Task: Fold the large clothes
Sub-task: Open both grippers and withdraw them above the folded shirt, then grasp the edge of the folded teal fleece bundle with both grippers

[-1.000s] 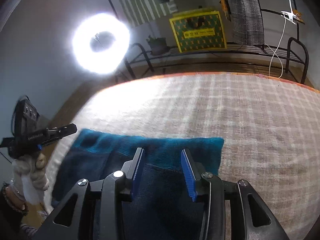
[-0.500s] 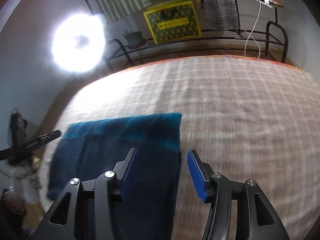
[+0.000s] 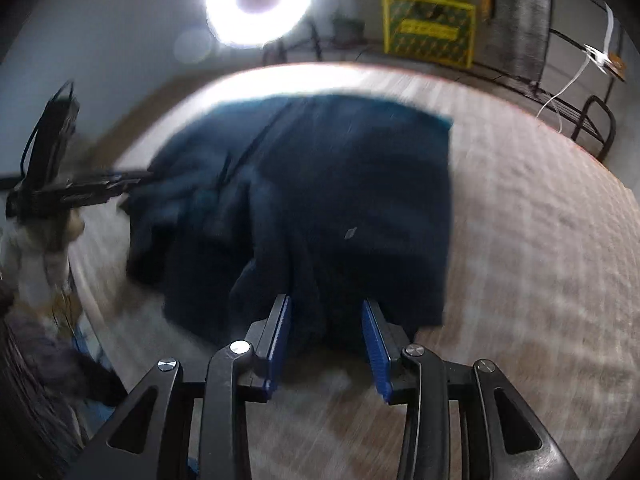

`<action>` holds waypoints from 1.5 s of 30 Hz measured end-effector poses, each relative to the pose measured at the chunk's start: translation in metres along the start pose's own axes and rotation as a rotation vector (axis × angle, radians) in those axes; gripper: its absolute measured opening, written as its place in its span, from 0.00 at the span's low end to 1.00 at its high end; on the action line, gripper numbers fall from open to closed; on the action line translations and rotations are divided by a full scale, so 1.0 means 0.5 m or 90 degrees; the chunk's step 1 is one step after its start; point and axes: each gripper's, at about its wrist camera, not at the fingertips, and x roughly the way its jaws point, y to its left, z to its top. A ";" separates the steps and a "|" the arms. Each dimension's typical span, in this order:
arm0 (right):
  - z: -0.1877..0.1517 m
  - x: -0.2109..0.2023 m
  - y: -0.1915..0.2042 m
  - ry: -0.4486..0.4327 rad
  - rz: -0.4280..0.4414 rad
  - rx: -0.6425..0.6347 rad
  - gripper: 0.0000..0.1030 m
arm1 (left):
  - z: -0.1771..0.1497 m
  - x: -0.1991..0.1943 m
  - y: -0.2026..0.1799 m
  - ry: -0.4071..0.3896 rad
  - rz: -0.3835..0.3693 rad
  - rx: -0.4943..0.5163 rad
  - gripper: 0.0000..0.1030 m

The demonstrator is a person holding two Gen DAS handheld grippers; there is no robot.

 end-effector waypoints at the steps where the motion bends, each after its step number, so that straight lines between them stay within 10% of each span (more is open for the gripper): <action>1: -0.010 0.005 0.005 0.013 0.004 -0.003 0.38 | -0.004 -0.005 0.003 -0.005 -0.002 -0.003 0.47; 8: -0.080 -0.050 0.001 0.019 0.039 -0.040 0.32 | -0.036 -0.051 0.065 0.004 -0.046 -0.065 0.48; 13: -0.085 -0.158 -0.090 -0.131 0.078 0.050 0.77 | -0.037 -0.073 0.148 -0.007 -0.152 -0.229 0.65; 21: -0.050 -0.094 -0.233 -0.133 0.130 0.212 0.83 | -0.011 -0.014 0.243 0.011 -0.316 -0.450 0.66; 45: 0.000 0.120 -0.311 -0.037 0.326 0.356 0.67 | 0.074 0.125 0.237 0.113 -0.387 -0.421 0.66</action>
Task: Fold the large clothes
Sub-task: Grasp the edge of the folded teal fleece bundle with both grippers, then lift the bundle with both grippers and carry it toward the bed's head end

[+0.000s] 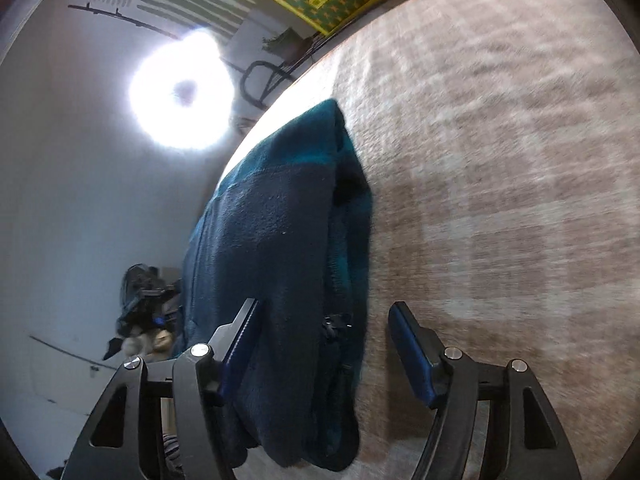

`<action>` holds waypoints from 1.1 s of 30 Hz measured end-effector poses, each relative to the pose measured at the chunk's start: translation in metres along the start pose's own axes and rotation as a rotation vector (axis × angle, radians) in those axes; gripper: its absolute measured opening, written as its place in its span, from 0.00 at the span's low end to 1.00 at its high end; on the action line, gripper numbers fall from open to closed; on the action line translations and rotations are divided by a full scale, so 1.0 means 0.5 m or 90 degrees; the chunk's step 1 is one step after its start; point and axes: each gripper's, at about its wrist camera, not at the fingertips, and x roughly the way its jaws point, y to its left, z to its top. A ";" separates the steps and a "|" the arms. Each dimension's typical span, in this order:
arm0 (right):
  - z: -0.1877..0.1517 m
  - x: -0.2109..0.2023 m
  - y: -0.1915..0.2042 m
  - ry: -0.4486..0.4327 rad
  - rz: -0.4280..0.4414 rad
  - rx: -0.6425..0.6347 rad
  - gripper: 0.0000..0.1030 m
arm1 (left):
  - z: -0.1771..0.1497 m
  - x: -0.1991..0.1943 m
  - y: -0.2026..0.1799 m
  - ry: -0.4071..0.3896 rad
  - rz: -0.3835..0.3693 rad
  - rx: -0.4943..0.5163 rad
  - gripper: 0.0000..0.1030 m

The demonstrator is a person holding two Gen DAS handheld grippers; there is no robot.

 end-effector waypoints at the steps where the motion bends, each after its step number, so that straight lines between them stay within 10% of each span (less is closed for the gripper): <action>1: 0.000 0.005 0.000 0.003 0.002 -0.003 0.67 | 0.004 0.003 0.001 0.004 -0.005 -0.002 0.66; 17: 0.006 0.057 0.006 0.011 0.080 -0.007 0.63 | 0.015 0.026 -0.002 0.026 -0.053 -0.018 0.63; 24: -0.004 0.067 0.046 -0.010 0.047 -0.048 0.36 | 0.001 0.017 -0.044 0.022 -0.023 0.044 0.43; 27: 0.002 0.078 0.044 -0.007 0.029 -0.031 0.57 | 0.001 0.023 -0.036 0.018 0.000 0.025 0.66; 33: 0.006 0.103 0.040 -0.009 0.053 -0.006 0.64 | 0.003 0.029 -0.021 0.005 -0.032 0.004 0.69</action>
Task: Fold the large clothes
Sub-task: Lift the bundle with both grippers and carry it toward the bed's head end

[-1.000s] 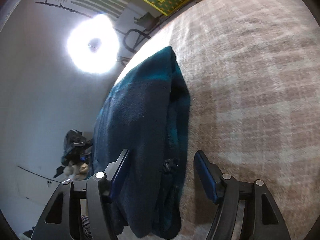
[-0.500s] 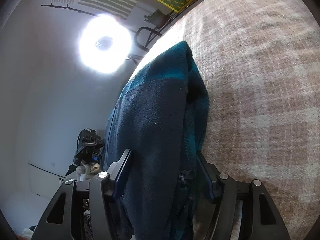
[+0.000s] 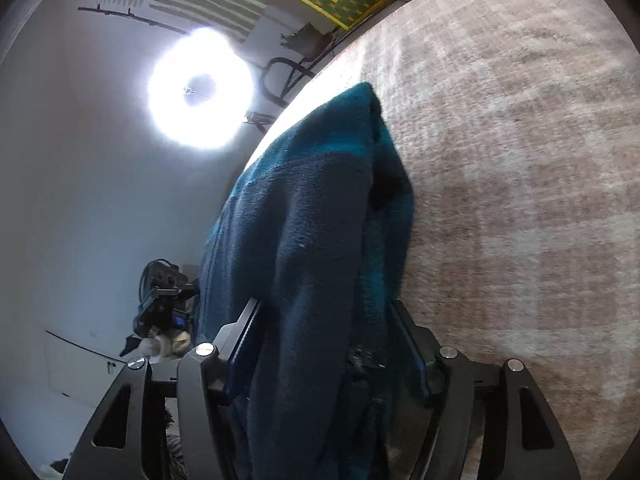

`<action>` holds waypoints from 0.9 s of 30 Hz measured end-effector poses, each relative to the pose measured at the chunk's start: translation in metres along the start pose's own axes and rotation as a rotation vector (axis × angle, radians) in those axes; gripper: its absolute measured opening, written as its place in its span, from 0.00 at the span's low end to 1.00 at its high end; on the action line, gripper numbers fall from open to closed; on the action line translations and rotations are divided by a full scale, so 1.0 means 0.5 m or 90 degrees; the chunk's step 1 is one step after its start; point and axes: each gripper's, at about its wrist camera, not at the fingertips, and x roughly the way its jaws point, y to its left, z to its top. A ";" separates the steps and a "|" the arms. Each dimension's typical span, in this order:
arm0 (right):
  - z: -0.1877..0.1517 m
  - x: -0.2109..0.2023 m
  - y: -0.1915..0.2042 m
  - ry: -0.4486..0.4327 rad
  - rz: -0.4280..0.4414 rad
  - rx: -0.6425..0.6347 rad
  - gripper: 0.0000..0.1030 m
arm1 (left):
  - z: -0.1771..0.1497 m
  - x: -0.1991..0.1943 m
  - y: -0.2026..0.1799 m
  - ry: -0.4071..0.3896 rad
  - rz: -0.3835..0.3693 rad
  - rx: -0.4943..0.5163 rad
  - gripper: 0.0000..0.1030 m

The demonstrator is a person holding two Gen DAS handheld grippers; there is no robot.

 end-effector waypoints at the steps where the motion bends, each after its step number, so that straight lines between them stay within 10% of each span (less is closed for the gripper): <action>1: 0.000 0.007 0.005 0.001 0.005 0.000 0.62 | 0.001 0.005 -0.003 0.002 0.001 0.002 0.63; 2: -0.002 0.016 0.016 0.002 -0.001 -0.008 0.59 | 0.000 0.013 -0.009 0.010 0.005 0.006 0.46; 9: -0.009 0.002 0.080 -0.017 -0.083 -0.088 0.33 | -0.026 0.003 -0.094 -0.036 0.118 0.118 0.31; 15: -0.016 -0.013 0.148 -0.032 -0.145 -0.166 0.29 | -0.075 -0.017 -0.187 -0.085 0.191 0.236 0.28; 27: -0.053 -0.165 0.217 -0.105 -0.207 -0.269 0.27 | -0.181 -0.014 -0.373 -0.135 0.183 0.373 0.27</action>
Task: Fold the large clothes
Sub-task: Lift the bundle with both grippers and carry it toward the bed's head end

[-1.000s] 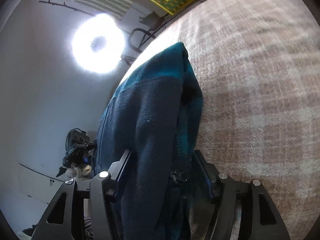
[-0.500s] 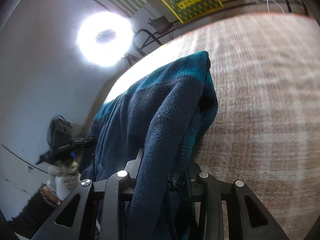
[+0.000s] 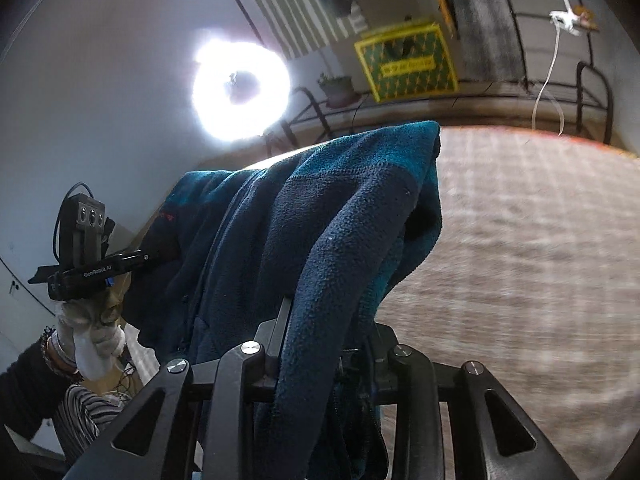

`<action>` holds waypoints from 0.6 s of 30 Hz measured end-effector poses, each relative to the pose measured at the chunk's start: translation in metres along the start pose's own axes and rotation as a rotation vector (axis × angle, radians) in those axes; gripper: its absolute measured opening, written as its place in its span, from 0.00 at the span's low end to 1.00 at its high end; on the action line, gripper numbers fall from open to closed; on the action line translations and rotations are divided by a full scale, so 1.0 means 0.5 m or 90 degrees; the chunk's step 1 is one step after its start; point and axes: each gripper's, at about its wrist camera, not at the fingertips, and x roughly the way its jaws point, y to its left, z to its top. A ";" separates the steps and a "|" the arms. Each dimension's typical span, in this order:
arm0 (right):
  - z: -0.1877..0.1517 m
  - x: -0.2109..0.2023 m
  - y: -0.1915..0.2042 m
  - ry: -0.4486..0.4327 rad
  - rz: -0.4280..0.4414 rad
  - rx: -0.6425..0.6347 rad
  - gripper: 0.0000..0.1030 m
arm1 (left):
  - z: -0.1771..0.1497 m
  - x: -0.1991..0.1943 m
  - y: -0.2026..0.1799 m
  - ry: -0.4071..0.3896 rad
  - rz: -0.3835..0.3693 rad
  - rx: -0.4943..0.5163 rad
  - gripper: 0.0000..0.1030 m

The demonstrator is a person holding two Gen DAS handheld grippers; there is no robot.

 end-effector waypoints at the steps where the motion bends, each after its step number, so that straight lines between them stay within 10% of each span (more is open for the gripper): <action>1: -0.002 -0.012 -0.007 -0.005 -0.004 -0.001 0.27 | 0.001 0.000 -0.023 -0.004 -0.003 0.013 0.27; 18: -0.021 -0.209 -0.230 -0.072 -0.109 0.062 0.26 | 0.056 0.196 -0.317 0.028 -0.088 0.112 0.27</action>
